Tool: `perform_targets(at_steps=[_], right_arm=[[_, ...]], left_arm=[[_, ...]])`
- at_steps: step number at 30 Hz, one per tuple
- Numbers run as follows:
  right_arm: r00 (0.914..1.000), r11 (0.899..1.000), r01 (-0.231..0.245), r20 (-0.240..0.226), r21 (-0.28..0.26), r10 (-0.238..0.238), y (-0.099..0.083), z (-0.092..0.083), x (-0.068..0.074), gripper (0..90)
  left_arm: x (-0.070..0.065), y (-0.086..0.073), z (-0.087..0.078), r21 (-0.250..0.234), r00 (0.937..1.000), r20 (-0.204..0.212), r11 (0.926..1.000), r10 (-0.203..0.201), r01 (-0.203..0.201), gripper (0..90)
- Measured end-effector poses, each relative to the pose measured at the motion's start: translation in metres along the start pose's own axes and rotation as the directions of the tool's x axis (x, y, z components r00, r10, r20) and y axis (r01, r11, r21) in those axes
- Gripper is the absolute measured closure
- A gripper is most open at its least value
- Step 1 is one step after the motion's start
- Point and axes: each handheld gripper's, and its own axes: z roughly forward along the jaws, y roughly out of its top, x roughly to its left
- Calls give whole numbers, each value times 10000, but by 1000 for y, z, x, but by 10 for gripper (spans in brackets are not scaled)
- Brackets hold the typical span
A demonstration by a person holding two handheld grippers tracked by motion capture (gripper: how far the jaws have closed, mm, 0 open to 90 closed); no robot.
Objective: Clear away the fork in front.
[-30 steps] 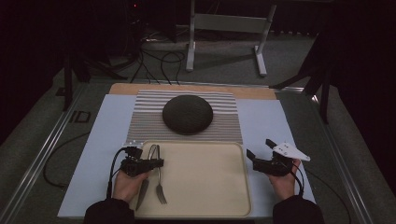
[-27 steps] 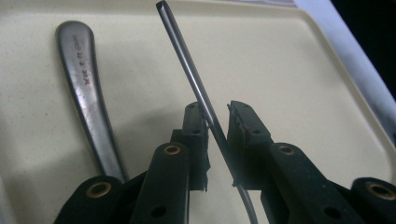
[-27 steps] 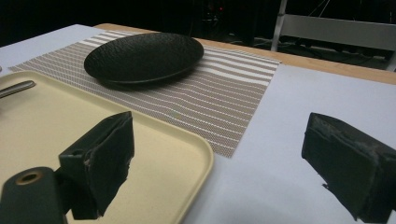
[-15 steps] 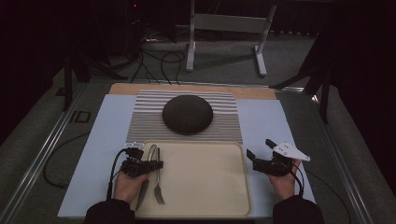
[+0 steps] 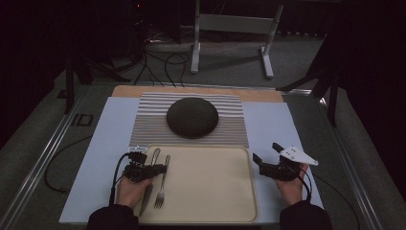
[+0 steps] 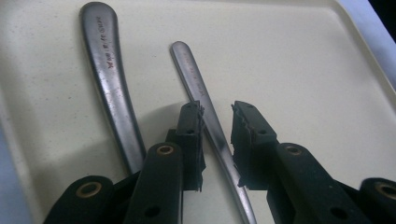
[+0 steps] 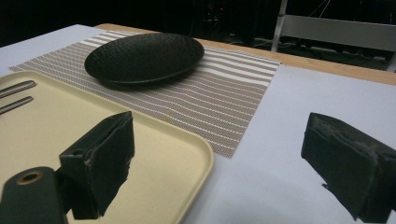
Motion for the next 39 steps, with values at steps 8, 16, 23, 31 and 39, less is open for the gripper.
perform_targets(at_steps=[8, 16, 23, 31, 39], right_arm=[[10000, 10000, -12, -5, 11, 12, 0, 0, 0, 97], [10000, 10000, 10, -13, 0, -10, 0, 0, 0, 97], [10000, 10000, -8, -15, -24, 8, 0, 0, 0, 97], [10000, 10000, -34, -16, -56, 34, 0, 0, 0, 96], [10000, 10000, -34, 1, -65, 34, 0, 0, -1, 96]], left_arm=[[1, 1, -7, -563, 9996, -269, 9984, -1, -15, 554], [-1, 4, -15, -1149, 9991, -340, 9929, 262, -300, 438], [-12, 11, -26, -1730, 9894, -1145, 9789, 894, -1085, 303], [-25, 21, -38, -2393, 9683, -1878, 9485, 1646, -2076, 163], [-33, 35, -45, -2706, 9455, -2413, 9205, 2185, -2818, 114]])
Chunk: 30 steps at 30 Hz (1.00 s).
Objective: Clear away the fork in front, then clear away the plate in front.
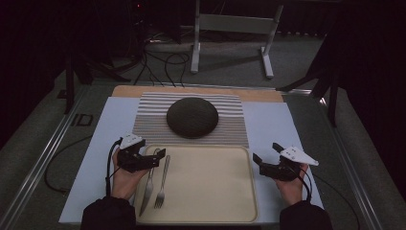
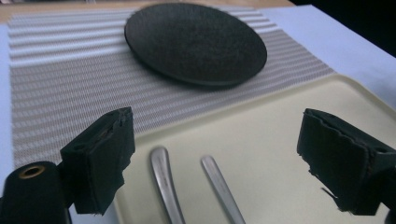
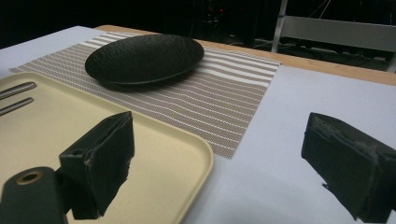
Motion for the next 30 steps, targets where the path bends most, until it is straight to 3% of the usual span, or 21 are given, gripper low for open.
perform_targets(at_steps=[17, 30], right_arm=[[10000, 10000, -1, -12, 26, 1, -1, 0, -1, 96], [10000, 10000, -12, -11, 26, 12, -1, 0, -1, 96]], left_arm=[[4, 23, 6, -679, 9970, -545, 9960, 551, -587, 20], [9, 40, 10, -1028, 9956, -582, 9916, 728, -785, 3]])
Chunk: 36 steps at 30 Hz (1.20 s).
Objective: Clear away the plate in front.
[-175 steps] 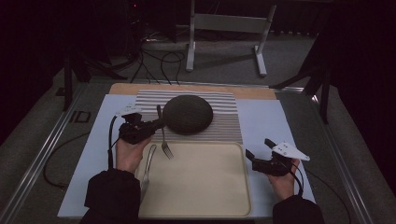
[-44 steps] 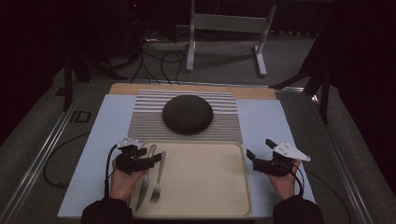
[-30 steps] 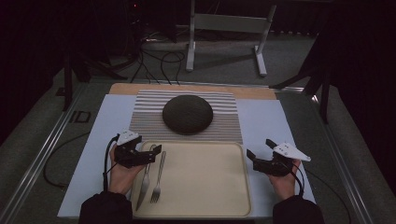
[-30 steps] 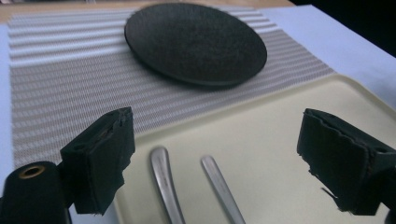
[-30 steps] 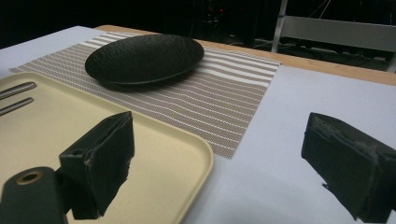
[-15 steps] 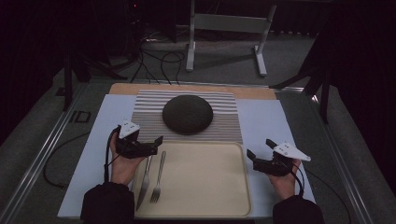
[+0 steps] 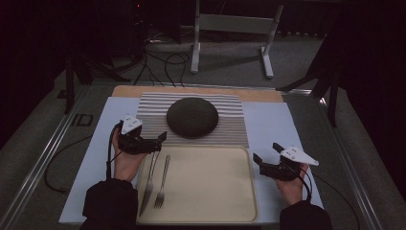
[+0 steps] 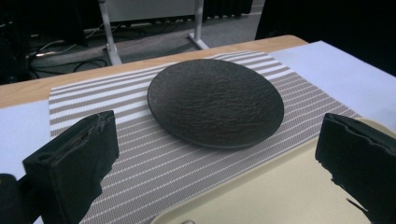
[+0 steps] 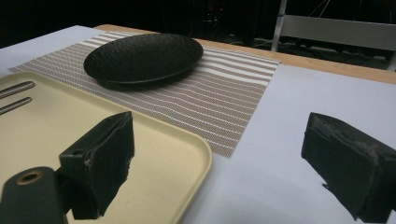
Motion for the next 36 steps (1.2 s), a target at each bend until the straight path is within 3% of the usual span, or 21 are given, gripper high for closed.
perform_targets(at_steps=[7, 15, 25, 36], right_arm=[[10000, 10000, -27, 24, -54, 27, 0, -1, -1, 96], [10000, 10000, -19, 21, -19, 19, -1, -1, -1, 96], [10000, 10000, -44, 8, 4, 44, -1, 0, 0, 96], [10000, 10000, -15, -11, 9, 15, -1, 0, -1, 96]], left_arm=[[6, 4, 11, 54, 9999, 108, 9999, -112, 111, 1], [14, 3, 29, 584, 9995, 170, 9979, -278, 267, 0], [23, 5, 42, 687, 9979, 329, 9962, -564, 540, 0], [33, 17, 61, 814, 9962, 316, 9936, -815, 787, 0]])
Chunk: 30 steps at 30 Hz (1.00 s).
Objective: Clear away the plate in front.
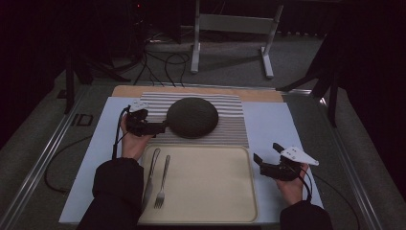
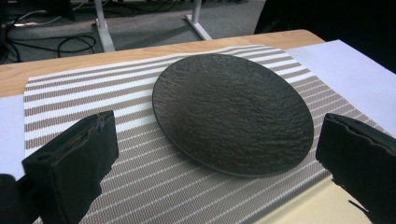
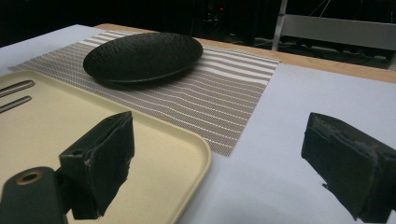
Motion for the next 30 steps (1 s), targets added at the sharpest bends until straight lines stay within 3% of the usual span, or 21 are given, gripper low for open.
perform_targets(at_steps=[7, 13, 24, 30], right_arm=[[10000, 10000, -13, -17, -22, 13, 0, 0, 0, 96], [10000, 10000, -34, -41, -9, 34, 0, 1, -1, 96], [10000, 10000, -21, -64, -17, 21, 0, 1, -1, 96], [10000, 10000, -39, -80, -46, 39, 0, 1, -1, 96]], left_arm=[[6, 5, 13, 161, 9997, -257, 9999, 9, -5, 1], [15, 5, 25, 178, 9988, -409, 9995, -252, 260, 1], [23, 8, 46, 712, 9967, -569, 9956, -572, 612, 1], [22, 7, 64, 1097, 9960, -419, 9905, -783, 825, 1]])
